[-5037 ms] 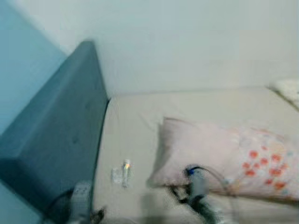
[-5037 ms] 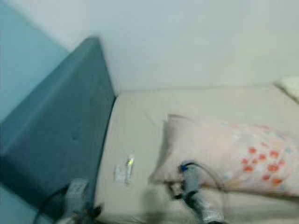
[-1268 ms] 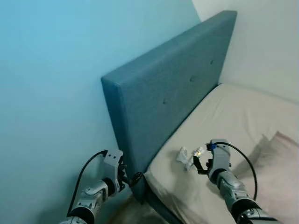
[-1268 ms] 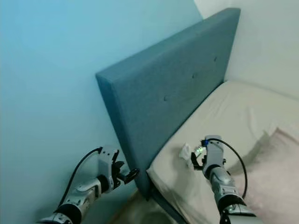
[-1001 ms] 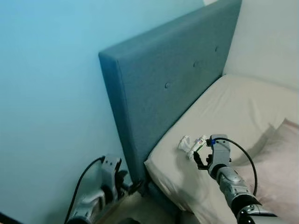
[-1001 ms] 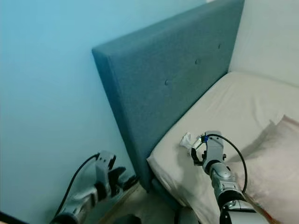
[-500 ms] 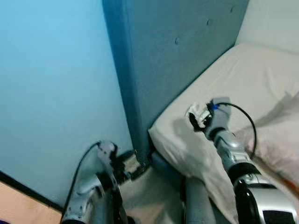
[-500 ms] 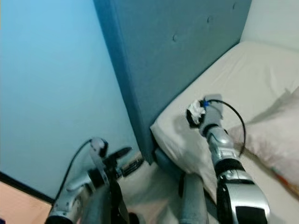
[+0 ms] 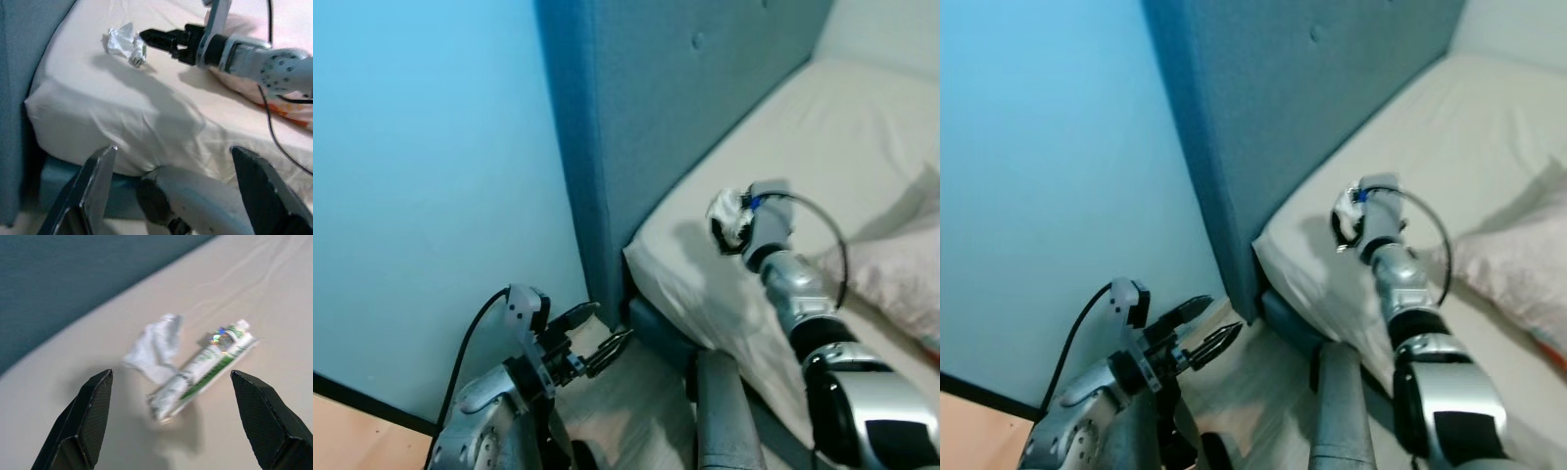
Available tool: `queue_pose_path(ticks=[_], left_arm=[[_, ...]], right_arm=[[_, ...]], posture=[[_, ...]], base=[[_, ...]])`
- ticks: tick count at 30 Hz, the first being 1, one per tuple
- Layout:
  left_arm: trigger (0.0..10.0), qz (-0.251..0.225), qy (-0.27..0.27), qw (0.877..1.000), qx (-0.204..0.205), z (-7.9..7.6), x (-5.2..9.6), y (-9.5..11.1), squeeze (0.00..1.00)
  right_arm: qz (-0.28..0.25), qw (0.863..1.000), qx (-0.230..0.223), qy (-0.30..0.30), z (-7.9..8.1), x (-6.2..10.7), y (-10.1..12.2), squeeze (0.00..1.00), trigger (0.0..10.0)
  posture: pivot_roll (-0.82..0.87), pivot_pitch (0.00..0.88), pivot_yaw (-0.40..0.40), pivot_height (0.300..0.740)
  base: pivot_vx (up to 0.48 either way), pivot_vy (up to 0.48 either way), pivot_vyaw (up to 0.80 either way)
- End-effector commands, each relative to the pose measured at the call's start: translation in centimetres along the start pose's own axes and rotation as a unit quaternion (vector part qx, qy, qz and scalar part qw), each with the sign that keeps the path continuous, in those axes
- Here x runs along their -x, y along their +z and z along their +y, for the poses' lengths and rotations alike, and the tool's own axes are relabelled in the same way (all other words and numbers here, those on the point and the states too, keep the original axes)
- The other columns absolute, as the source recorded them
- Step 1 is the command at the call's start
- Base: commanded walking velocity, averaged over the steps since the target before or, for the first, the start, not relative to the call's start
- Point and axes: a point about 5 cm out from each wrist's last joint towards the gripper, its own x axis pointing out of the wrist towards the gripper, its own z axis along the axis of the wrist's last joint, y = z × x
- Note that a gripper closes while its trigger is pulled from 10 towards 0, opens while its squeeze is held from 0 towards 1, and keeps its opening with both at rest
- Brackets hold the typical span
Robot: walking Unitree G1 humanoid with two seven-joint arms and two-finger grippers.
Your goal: Clean up the room
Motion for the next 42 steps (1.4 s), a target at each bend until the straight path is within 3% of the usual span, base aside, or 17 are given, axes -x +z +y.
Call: queue_pose_path(ticks=[1, 6, 8, 14, 25, 27, 29, 33, 35, 36, 38, 42], left_arm=[[10.0, 0.010, -0.008, 1.000, 0.010, -1.1, 0.5, 0.1, 0.00], [10.0, -0.008, -0.015, 1.000, 0.008, -2.9, 0.5, 2.8, 0.00], [10.0, -0.008, -0.015, 1.000, 0.008, -2.9, 0.5, 2.8, 0.00], [10.0, -0.027, -0.011, 0.999, -0.017, -4.3, 0.9, 5.8, 0.00], [10.0, -0.008, -0.012, 1.000, -0.027, -5.6, 2.0, 6.7, 0.00], [10.0, -0.003, -0.014, 1.000, -0.027, -5.9, 2.1, 6.8, 0.00], [10.0, 0.004, -0.018, 0.999, -0.026, -6.4, 2.2, 7.1, 0.00], [10.0, 0.009, -0.022, 0.999, -0.026, -6.8, 2.2, 7.3, 0.00], [10.0, 0.020, -0.025, 0.999, -0.029, -6.9, 2.3, 7.2, 0.00], [10.0, 0.022, -0.026, 0.999, -0.030, -6.9, 2.3, 7.2, 0.00], [10.0, 0.023, -0.025, 0.999, -0.033, -6.8, 2.2, 7.3, 0.00], [10.0, 0.025, -0.024, 0.999, -0.036, -6.7, 2.2, 7.4, 0.00]], right_arm=[[-0.013, 1.000, 0.003, -0.024, -1.1, -0.3, 1.2, 0.00, 10.0], [-0.006, 0.998, -0.017, -0.060, -2.7, -0.5, 2.3, 0.00, 10.0], [-0.006, 0.998, -0.017, -0.060, -2.7, -0.5, 2.3, 0.00, 10.0], [-0.017, 0.993, -0.057, -0.102, -4.0, -0.7, 3.8, 0.00, 10.0], [-0.045, 0.978, -0.094, -0.183, -6.8, -0.2, 5.3, 0.00, 10.0], [-0.034, 0.973, -0.104, -0.204, -7.3, -0.1, 5.0, 0.00, 10.0], [0.029, 0.968, -0.116, -0.222, -7.2, 0.2, 3.0, 0.00, 10.0], [0.068, 0.964, -0.137, -0.220, -6.7, 0.3, 1.6, 0.00, 10.0], [0.088, 0.949, -0.214, -0.216, -6.2, 0.5, 0.4, 0.00, 10.0], [0.087, 0.942, -0.245, -0.213, -6.0, 0.5, 0.1, 0.00, 8.7], [0.085, 0.938, -0.263, -0.207, -5.9, 0.5, 0.1, 0.00, 0.0], [0.084, 0.938, -0.268, -0.202, -5.9, 0.4, 0.2, 0.00, 0.0]], posture=[[0.08, 0.447, 0.062, 0.476], [0.11, 0.504, 0.066, 0.476], [0.11, 0.504, 0.066, 0.476], [0.17, 0.572, 0.078, 0.476], [0.21, 0.611, 0.108, 0.476], [0.21, 0.615, 0.110, 0.476], [0.21, 0.614, 0.113, 0.476], [0.21, 0.614, 0.113, 0.476], [0.21, 0.611, 0.113, 0.476], [0.21, 0.608, 0.112, 0.476], [0.21, 0.604, 0.111, 0.476], [0.21, 0.598, 0.105, 0.476]], base=[[0.000, 0.000, 0.00], [0.000, 0.000, 0.00], [0.000, 0.000, 0.00], [0.000, 0.000, 0.00], [0.000, 0.000, 0.00], [0.000, 0.000, 0.00], [0.000, 0.000, 0.00], [0.000, 0.000, 0.00], [0.000, 0.000, 0.00], [0.000, 0.000, 0.00], [0.000, 0.000, 0.00], [0.000, 0.000, 0.00]])
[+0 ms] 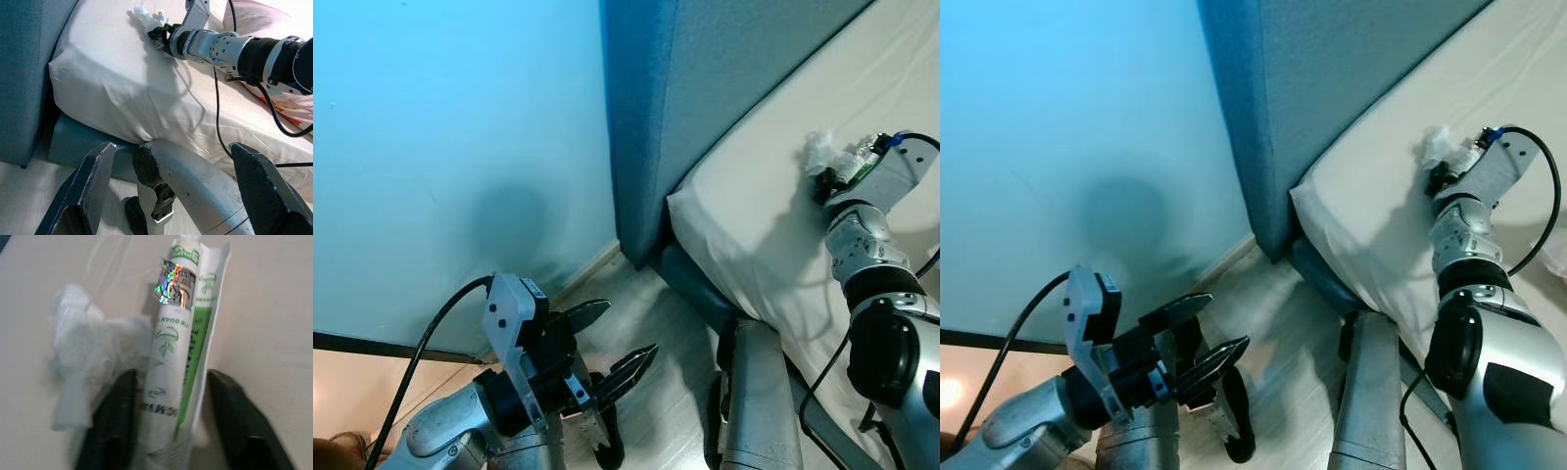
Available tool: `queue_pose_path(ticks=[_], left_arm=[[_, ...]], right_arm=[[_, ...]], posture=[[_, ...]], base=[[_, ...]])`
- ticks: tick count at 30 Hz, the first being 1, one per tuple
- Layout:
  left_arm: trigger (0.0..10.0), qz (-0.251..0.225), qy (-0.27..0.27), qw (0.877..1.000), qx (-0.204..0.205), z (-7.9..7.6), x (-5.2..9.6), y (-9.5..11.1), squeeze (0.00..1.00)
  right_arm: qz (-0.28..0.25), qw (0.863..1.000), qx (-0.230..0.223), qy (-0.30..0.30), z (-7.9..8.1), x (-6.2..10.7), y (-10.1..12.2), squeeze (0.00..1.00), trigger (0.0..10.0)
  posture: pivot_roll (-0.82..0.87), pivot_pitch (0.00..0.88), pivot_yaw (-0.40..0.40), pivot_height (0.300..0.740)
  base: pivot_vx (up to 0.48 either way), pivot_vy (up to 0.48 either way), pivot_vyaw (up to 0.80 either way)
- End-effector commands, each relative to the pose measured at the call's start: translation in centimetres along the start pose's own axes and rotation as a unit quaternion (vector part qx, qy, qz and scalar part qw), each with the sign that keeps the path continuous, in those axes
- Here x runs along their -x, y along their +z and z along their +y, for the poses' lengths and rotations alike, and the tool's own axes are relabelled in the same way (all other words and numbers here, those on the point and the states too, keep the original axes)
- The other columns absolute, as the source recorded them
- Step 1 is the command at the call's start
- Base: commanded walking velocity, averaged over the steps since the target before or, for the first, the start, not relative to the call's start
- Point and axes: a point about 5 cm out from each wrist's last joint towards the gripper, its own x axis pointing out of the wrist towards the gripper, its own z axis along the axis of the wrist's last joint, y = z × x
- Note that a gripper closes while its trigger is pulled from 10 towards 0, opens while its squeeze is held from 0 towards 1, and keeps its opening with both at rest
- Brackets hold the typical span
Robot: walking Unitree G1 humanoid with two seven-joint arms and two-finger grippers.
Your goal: Clean up the room
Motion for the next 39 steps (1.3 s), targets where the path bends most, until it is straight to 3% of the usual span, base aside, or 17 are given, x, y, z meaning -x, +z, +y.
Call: queue_pose_path(ticks=[1, 16, 17, 19, 20, 21, 23, 27, 29, 32, 33, 34, 36, 39], left_arm=[[10.0, 0.017, -0.004, 1.000, 0.003, -0.3, 0.4, -0.2, 0.00], [10.0, 0.020, -0.009, 1.000, 0.002, -0.5, 0.0, -0.2, 0.00], [10.0, 0.013, 0.001, 1.000, -0.001, -0.1, -0.2, -0.2, 0.00], [10.0, 0.013, 0.001, 1.000, -0.001, -0.1, -0.2, -0.2, 0.00], [10.0, 0.004, 0.017, 1.000, -0.003, 0.5, -0.4, -0.2, 0.00], [10.0, 0.004, 0.017, 1.000, -0.003, 0.5, -0.4, -0.2, 0.00], [10.0, -0.009, 0.037, 0.999, -0.005, 1.4, -0.9, -0.3, 0.00], [10.0, -0.011, 0.041, 0.999, -0.005, 1.6, -1.0, -0.3, 0.00], [10.0, -0.030, 0.051, 0.998, -0.016, 2.6, -1.7, 0.2, 0.00], [10.0, -0.044, 0.057, 0.997, -0.022, 3.4, -2.3, 0.4, 0.00], [10.0, -0.057, 0.061, 0.996, -0.027, 4.1, -2.8, 0.7, 0.00], [10.0, -0.057, 0.061, 0.996, -0.027, 4.1, -2.8, 0.7, 0.00], [10.0, -0.070, 0.062, 0.995, -0.031, 4.7, -3.3, 1.0, 0.00], [10.0, -0.074, 0.062, 0.995, -0.032, 4.8, -3.4, 1.1, 0.00]], right_arm=[[0.083, 0.997, -0.004, -0.010, -0.9, 0.5, -3.8, 0.00, 0.0], [0.107, 0.994, -0.005, -0.001, -1.0, 0.5, -3.8, 0.00, 0.0], [0.095, 0.994, -0.021, 0.047, 0.0, 0.4, -3.3, 0.00, 0.0], [0.095, 0.994, -0.021, 0.047, 0.0, 0.4, -3.3, 0.00, 0.0], [0.074, 0.991, -0.041, 0.100, 1.2, 0.4, -2.3, 0.00, 0.0], [0.074, 0.991, -0.041, 0.100, 1.2, 0.4, -2.3, 0.00, 0.0], [0.041, 0.982, -0.067, 0.169, 2.7, 0.4, -1.0, 0.00, 0.0], [0.035, 0.980, -0.072, 0.179, 2.8, 0.4, -0.8, 0.00, 0.0], [0.011, 0.967, -0.115, 0.226, 3.8, 0.5, 0.6, 0.00, 0.0], [-0.003, 0.957, -0.143, 0.254, 4.3, 0.6, 1.2, 0.00, 0.0], [-0.023, 0.945, -0.163, 0.283, 4.8, 0.8, 2.0, 0.00, 0.0], [-0.023, 0.945, -0.163, 0.283, 4.8, 0.8, 2.0, 0.00, 0.0], [-0.047, 0.931, -0.180, 0.314, 5.2, 1.1, 2.8, 0.00, 0.0], [-0.053, 0.927, -0.183, 0.323, 5.2, 1.2, 3.0, 0.00, 0.0]], posture=[[0.21, 0.598, 0.105, 0.476], [0.19, 0.590, 0.096, 0.476], [0.17, 0.552, 0.070, 0.476], [0.17, 0.552, 0.070, 0.476], [0.16, 0.527, 0.062, 0.476], [0.16, 0.527, 0.062, 0.476], [0.15, 0.507, 0.055, 0.476], [0.15, 0.507, 0.055, 0.476], [0.12, 0.417, 0.038, 0.476], [0.11, 0.377, 0.033, 0.476], [0.10, 0.346, 0.034, 0.476], [0.10, 0.346, 0.034, 0.476], [0.10, 0.339, 0.034, 0.476], [0.10, 0.339, 0.034, 0.476]], base=[[0.000, 0.000, 0.00], [0.000, 0.000, 0.00], [0.000, 0.000, 0.00], [0.000, 0.000, 0.00], [0.000, 0.000, 0.00], [0.000, 0.000, 0.00], [0.000, 0.000, 0.00], [0.000, 0.000, 0.00], [0.000, 0.000, 0.00], [0.000, 0.000, 0.00], [0.000, 0.000, 0.00], [0.000, 0.000, 0.00], [0.000, 0.000, 0.00], [0.000, 0.000, 0.00]])
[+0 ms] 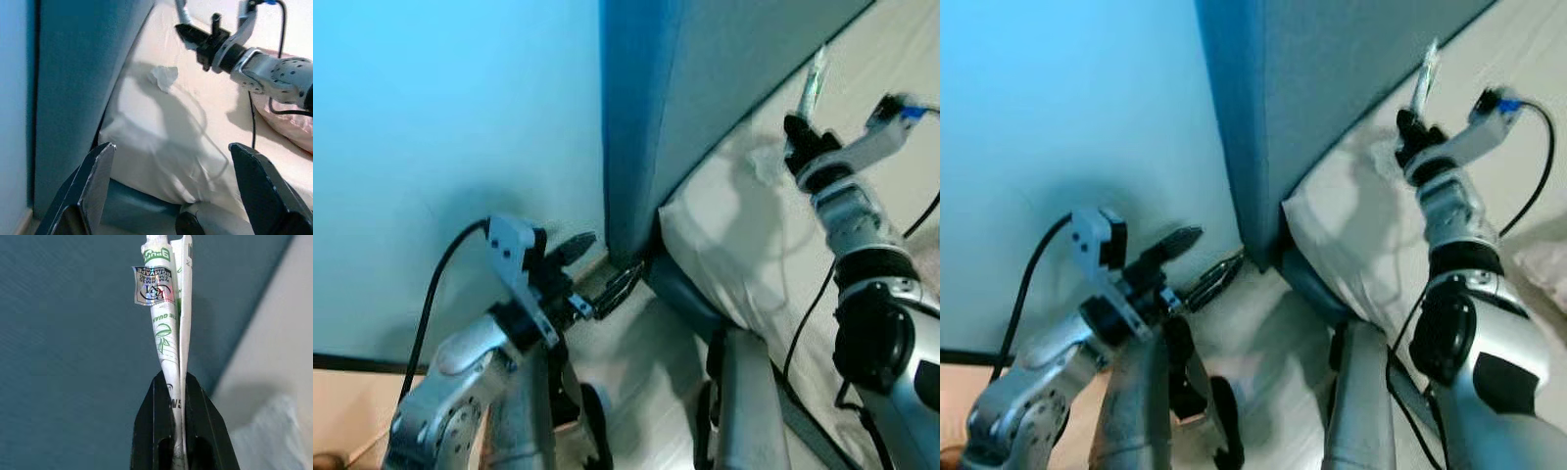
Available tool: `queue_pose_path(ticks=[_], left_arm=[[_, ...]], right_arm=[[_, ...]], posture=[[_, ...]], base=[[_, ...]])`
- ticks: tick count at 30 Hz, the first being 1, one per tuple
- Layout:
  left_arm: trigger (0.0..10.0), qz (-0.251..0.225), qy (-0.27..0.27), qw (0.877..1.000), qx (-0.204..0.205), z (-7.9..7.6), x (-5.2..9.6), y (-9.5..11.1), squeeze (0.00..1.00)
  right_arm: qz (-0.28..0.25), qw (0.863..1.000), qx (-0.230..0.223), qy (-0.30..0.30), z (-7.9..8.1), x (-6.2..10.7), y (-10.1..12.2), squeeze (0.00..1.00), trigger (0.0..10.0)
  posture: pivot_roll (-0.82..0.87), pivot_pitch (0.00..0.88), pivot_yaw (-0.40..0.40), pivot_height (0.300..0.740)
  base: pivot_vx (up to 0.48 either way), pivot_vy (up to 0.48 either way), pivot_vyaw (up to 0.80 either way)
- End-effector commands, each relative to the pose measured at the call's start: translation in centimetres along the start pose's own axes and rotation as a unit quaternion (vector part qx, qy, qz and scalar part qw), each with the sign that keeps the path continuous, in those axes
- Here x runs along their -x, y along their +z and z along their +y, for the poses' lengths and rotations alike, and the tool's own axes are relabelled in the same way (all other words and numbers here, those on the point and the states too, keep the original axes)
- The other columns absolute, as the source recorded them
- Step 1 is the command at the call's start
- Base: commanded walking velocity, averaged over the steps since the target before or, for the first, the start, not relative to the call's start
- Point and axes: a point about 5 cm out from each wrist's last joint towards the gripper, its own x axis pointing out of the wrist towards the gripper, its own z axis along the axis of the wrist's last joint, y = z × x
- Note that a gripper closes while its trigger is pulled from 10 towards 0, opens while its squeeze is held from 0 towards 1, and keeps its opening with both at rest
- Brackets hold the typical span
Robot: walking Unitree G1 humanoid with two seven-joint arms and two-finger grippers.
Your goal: Clean up the room
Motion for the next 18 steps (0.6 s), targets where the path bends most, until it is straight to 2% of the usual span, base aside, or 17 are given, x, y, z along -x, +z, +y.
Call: queue_pose_path(ticks=[1, 2, 3, 5, 13, 14, 18], left_arm=[[10.0, -0.012, 0.000, 1.000, 0.027, 0.5, -0.3, -0.6, 0.00], [10.0, -0.012, 0.000, 1.000, 0.027, 0.5, -0.3, -0.6, 0.00], [10.0, -0.025, -0.003, 0.999, 0.040, 0.9, -0.8, -0.6, 0.00], [10.0, -0.045, -0.012, 0.996, 0.072, 1.6, -1.8, -0.8, 0.00], [10.0, -0.047, -0.014, 0.995, 0.082, 1.9, -2.2, -1.3, 0.00], [10.0, -0.043, 0.000, 0.994, 0.101, 2.2, -2.6, -1.6, 0.00], [10.0, -0.036, 0.017, 0.991, 0.125, 2.4, -3.0, -2.1, 0.00]], right_arm=[[-0.032, 0.999, -0.004, -0.004, -0.8, 0.9, 0.2, 0.00, 0.0], [-0.032, 0.999, -0.004, -0.004, -0.8, 0.9, 0.2, 0.00, 0.0], [-0.060, 0.998, 0.003, -0.003, -0.9, 1.3, 0.8, 0.00, 0.0], [-0.081, 0.996, 0.012, 0.019, -0.8, 2.1, 0.9, 0.00, 0.0], [-0.087, 0.996, -0.003, 0.037, -0.7, 2.8, 0.3, 0.00, 0.0], [-0.079, 0.996, -0.007, 0.047, -0.8, 3.5, -0.5, 0.00, 0.0], [-0.068, 0.996, -0.012, 0.060, -0.8, 4.5, -1.5, 0.00, 0.0]], posture=[[0.06, 0.220, 0.032, 0.476], [0.06, 0.220, 0.032, 0.476], [0.06, 0.213, 0.032, 0.476], [0.05, 0.182, 0.032, 0.476], [0.04, 0.170, 0.031, 0.476], [0.02, 0.137, 0.033, 0.481], [0.02, 0.137, 0.033, 0.491]], base=[[0.000, 0.000, 0.00], [0.000, 0.000, 0.00], [0.000, 0.000, 0.00], [0.000, 0.000, 0.00], [0.000, 0.000, 0.00], [0.000, 0.000, 0.00], [0.000, 0.000, 0.00]])
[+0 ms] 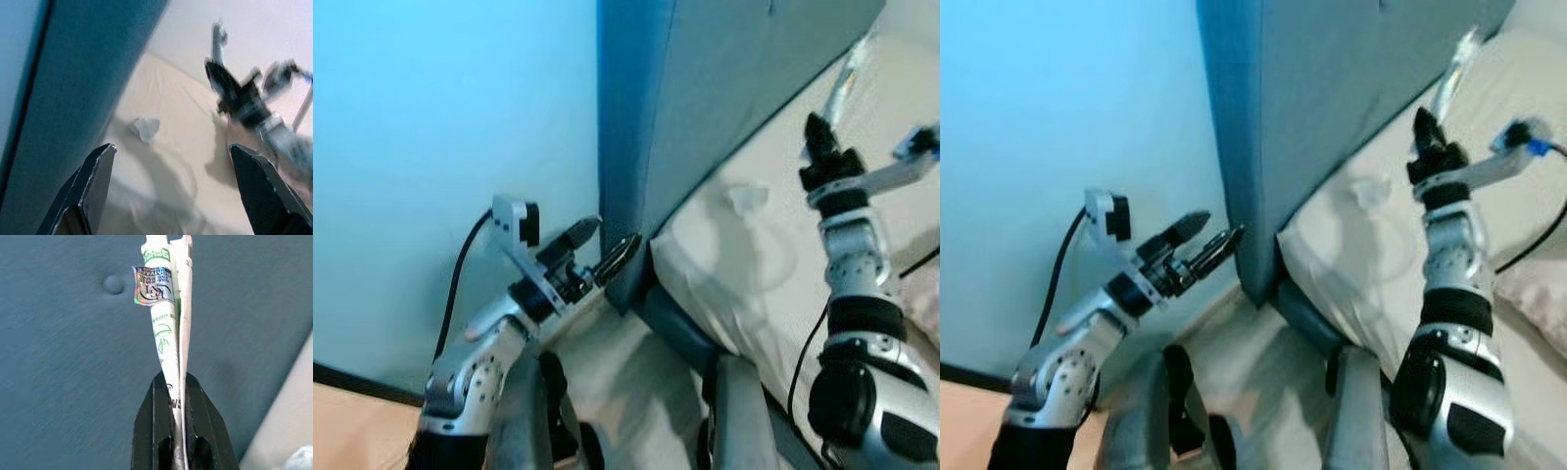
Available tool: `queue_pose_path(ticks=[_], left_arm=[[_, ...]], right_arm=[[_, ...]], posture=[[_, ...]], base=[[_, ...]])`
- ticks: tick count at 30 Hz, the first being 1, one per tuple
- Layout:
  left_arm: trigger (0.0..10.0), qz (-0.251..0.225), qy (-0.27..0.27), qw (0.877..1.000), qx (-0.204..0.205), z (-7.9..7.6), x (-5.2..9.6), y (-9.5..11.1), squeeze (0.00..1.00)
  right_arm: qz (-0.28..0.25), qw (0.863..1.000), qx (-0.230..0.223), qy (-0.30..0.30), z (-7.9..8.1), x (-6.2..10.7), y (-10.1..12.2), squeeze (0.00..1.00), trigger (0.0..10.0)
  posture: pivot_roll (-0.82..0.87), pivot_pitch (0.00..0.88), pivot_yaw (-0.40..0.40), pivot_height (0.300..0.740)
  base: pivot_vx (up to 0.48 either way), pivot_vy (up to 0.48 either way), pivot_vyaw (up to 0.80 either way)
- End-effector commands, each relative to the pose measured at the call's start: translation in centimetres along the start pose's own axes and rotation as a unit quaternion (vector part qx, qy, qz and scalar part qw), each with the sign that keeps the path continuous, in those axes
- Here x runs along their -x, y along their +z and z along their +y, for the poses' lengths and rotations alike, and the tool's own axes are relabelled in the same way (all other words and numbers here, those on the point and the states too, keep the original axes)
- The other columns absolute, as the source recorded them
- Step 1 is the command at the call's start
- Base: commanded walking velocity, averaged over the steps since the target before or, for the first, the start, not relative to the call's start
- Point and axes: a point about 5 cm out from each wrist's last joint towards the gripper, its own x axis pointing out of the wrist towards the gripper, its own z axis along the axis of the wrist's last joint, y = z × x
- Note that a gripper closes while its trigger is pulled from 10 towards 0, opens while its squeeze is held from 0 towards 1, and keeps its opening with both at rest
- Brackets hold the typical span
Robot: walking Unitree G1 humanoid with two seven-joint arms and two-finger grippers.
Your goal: Clean up the room
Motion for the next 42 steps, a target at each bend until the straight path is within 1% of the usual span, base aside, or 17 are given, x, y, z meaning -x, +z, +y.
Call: queue_pose_path(ticks=[1, 3, 10, 11, 12, 13, 14, 15, 16, 17, 18, 19, 21, 23, 34, 42], left_arm=[[10.0, 0.008, 0.010, 1.000, 0.021, 0.2, 0.2, -0.7, 0.00], [10.0, 0.008, 0.013, 1.000, 0.026, 0.3, 0.1, -0.8, 0.00], [10.0, 0.004, 0.009, 1.000, 0.028, 0.7, -0.2, -0.9, 0.00], [10.0, 0.007, 0.012, 0.999, 0.039, 0.8, -0.6, -1.4, 0.00], [10.0, 0.007, 0.012, 0.999, 0.039, 0.8, -0.6, -1.4, 0.00], [10.0, 0.020, 0.009, 0.999, 0.048, 0.7, -1.2, -2.5, 0.00], [10.0, 0.020, 0.009, 0.999, 0.048, 0.7, -1.2, -2.5, 0.00], [10.0, 0.042, -0.007, 0.997, 0.059, 0.3, -1.4, -3.7, 0.00], [10.0, 0.058, -0.022, 0.996, 0.065, -0.1, -1.5, -4.6, 0.00], [10.0, 0.058, -0.022, 0.996, 0.065, -0.1, -1.5, -4.6, 0.00], [10.0, 0.071, -0.036, 0.994, 0.072, -0.4, -1.3, -5.1, 0.00], [10.0, 0.071, -0.036, 0.994, 0.072, -0.4, -1.3, -5.1, 0.00], [10.0, 0.087, -0.050, 0.992, 0.079, -0.8, -0.8, -5.7, 0.00], [10.0, 0.094, -0.051, 0.991, 0.080, -0.8, -0.6, -6.0, 0.00], [10.0, 0.105, -0.050, 0.990, 0.083, -0.6, -0.2, -6.7, 0.00], [10.0, 0.126, -0.062, 0.987, 0.083, -0.6, 0.5, -8.0, 0.00]], right_arm=[[-0.003, 1.000, -0.003, 0.011, 0.2, 0.1, 0.2, 0.00, 0.0], [-0.001, 1.000, -0.004, 0.013, 0.3, 0.5, 0.0, 0.00, 0.0], [-0.002, 1.000, -0.005, 0.011, 0.6, 0.8, 0.1, 0.00, 0.0], [0.016, 1.000, -0.013, 0.012, 0.7, 1.7, -1.3, 0.00, 0.0], [0.016, 1.000, -0.013, 0.012, 0.7, 1.7, -1.3, 0.00, 0.0], [0.059, 0.998, 0.007, -0.002, 0.4, 2.8, -3.3, 0.00, 0.0], [0.059, 0.998, 0.007, -0.002, 0.4, 2.8, -3.3, 0.00, 0.0], [0.113, 0.992, 0.038, -0.036, -0.5, 4.0, -5.4, 0.00, 0.0], [0.149, 0.986, 0.056, -0.057, -1.1, 5.0, -6.8, 0.00, 0.0], [0.149, 0.986, 0.056, -0.057, -1.1, 5.0, -6.8, 0.00, 0.0], [0.171, 0.980, 0.070, -0.073, -1.5, 5.8, -7.6, 0.00, 0.0], [0.171, 0.980, 0.070, -0.073, -1.5, 5.8, -7.6, 0.00, 0.0], [0.184, 0.977, 0.071, -0.085, -1.8, 6.6, -8.0, 0.00, 0.0], [0.188, 0.976, 0.071, -0.087, -1.7, 6.8, -8.2, 0.00, 0.0], [0.206, 0.972, 0.069, -0.089, -1.5, 7.3, -8.9, 0.00, 0.0], [0.230, 0.964, 0.080, -0.102, -1.7, 8.2, -10.1, 0.00, 0.0]], posture=[[0.02, 0.137, 0.033, 0.491], [0.02, 0.137, 0.033, 0.501], [0.02, 0.130, 0.032, 0.521], [-0.01, 0.091, 0.034, 0.526], [-0.01, 0.091, 0.034, 0.526], [-0.04, 0.065, 0.035, 0.531], [-0.04, 0.065, 0.035, 0.531], [-0.05, 0.065, 0.033, 0.531], [-0.04, 0.067, 0.033, 0.531], [-0.04, 0.067, 0.033, 0.531], [-0.04, 0.068, 0.034, 0.536], [-0.04, 0.068, 0.034, 0.536], [-0.05, 0.072, 0.035, 0.546], [-0.05, 0.072, 0.033, 0.551], [-0.05, 0.074, 0.029, 0.571], [-0.06, 0.073, 0.026, 0.591]], base=[[0.000, 0.000, 0.00], [0.000, 0.000, 0.00], [0.000, 0.000, 0.00], [0.000, 0.000, 0.00], [0.000, 0.000, 0.00], [0.000, 0.000, 0.00], [0.000, 0.000, 0.00], [0.000, 0.000, 0.00], [0.000, 0.000, 0.00], [0.000, 0.000, 0.00], [0.000, 0.000, 0.00], [0.000, 0.000, 0.00], [0.000, 0.000, 0.00], [0.000, 0.000, 0.00], [0.000, 0.000, 0.00], [0.000, 0.000, 0.00]])
